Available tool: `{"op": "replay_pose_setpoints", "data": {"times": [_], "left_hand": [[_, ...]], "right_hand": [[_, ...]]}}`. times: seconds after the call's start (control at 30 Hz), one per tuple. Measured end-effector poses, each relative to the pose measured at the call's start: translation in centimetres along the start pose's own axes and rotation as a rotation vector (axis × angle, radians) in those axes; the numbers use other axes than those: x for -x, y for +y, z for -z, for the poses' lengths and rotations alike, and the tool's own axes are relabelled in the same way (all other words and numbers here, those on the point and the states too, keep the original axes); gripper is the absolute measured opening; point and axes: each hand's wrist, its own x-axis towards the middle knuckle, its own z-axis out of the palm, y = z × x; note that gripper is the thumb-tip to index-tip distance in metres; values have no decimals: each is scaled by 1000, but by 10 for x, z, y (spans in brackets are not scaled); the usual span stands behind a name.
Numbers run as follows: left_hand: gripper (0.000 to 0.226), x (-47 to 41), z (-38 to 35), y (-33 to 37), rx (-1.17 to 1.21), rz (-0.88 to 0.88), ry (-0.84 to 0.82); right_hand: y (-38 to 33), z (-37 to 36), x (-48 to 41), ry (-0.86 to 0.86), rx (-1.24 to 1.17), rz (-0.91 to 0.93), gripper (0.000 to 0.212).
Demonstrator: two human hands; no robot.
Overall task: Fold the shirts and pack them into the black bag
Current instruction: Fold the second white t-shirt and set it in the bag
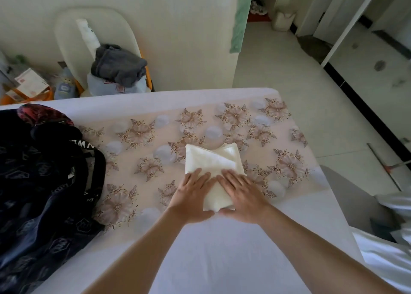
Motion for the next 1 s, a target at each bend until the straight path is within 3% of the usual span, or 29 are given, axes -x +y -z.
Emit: {"op": "replay_pose_setpoints", "data": {"times": [0.23,0.33,0.4,0.5,0.53,0.6,0.67,0.73,0.8,0.87,1.0], "left_hand": [[90,10,-6,-1,203,53,-57],[70,11,19,3,266,163,-61],[58,13,40,3,266,242,-134],[42,18,63,-1,420,290,-255],[40,19,65,-3,503,314,-248],[39,19,62,-8,633,371,-70],[38,17,52,-12,526,334,232],[38,11,42,-7,270,201,426],[38,5,33,3,136,78,403],[47,-1,21,10,59,66,253],[58,-7,3,1,9,143,70]], "right_hand": [[2,-12,-5,-49,17,-47,107],[-6,18,-3,-64,-143,-100,81],[-9,45,2,-151,-287,-202,54],[1,73,11,-314,-503,-302,35],[6,77,13,-300,-561,-315,32],[15,78,14,-203,-639,-368,37],[21,74,10,-56,-572,-388,47],[24,62,2,85,-297,-273,50],[19,52,-8,211,-82,-168,45],[11,44,-18,266,-49,-88,44],[-7,23,-23,-57,-86,-78,73]]}}
